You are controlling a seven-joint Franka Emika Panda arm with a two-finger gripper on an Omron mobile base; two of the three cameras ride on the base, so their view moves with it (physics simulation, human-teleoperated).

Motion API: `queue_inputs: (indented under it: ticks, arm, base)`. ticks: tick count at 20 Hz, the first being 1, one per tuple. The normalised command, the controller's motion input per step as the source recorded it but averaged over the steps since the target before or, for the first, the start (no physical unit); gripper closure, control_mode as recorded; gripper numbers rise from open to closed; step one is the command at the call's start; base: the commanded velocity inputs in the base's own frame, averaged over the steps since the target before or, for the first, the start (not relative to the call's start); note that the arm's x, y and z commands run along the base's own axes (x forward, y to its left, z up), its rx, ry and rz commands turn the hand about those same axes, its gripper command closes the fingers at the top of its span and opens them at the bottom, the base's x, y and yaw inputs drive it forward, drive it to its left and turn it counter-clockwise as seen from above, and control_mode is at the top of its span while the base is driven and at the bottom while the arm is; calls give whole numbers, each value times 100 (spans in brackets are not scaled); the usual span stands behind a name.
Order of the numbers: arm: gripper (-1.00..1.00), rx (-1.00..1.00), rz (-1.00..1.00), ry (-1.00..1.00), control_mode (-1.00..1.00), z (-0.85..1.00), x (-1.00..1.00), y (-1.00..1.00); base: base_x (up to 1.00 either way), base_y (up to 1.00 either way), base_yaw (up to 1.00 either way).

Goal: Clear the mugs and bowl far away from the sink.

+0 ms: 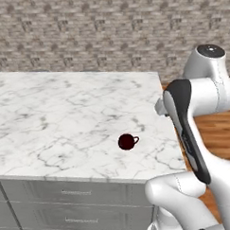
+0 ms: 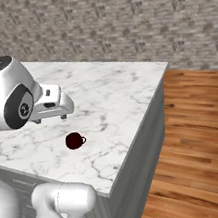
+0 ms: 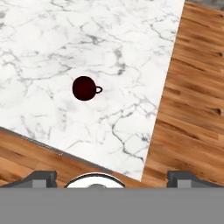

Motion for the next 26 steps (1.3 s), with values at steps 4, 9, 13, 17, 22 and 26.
queue_inputs:
  ticks: [4,9,13,17,22,26]
  arm:
    - [-100,3,-2,4,-100,31,-54,0]
    - [-100,3,0,1,-100,33,-51,4]
    - [-100,0,0,0,100,2,-8,6]
    - [-100,0,0,0,100,0,0,0]
    - [-100,0,0,0,100,0,0,0]
    - [-100,0,0,0,100,0,0,0]
  base:
    - [0,0,0]
    - [0,0,0]
    - [-13,7,2]
    - [0,34,44]
    - [0,82,83]
    - [-8,100,76]
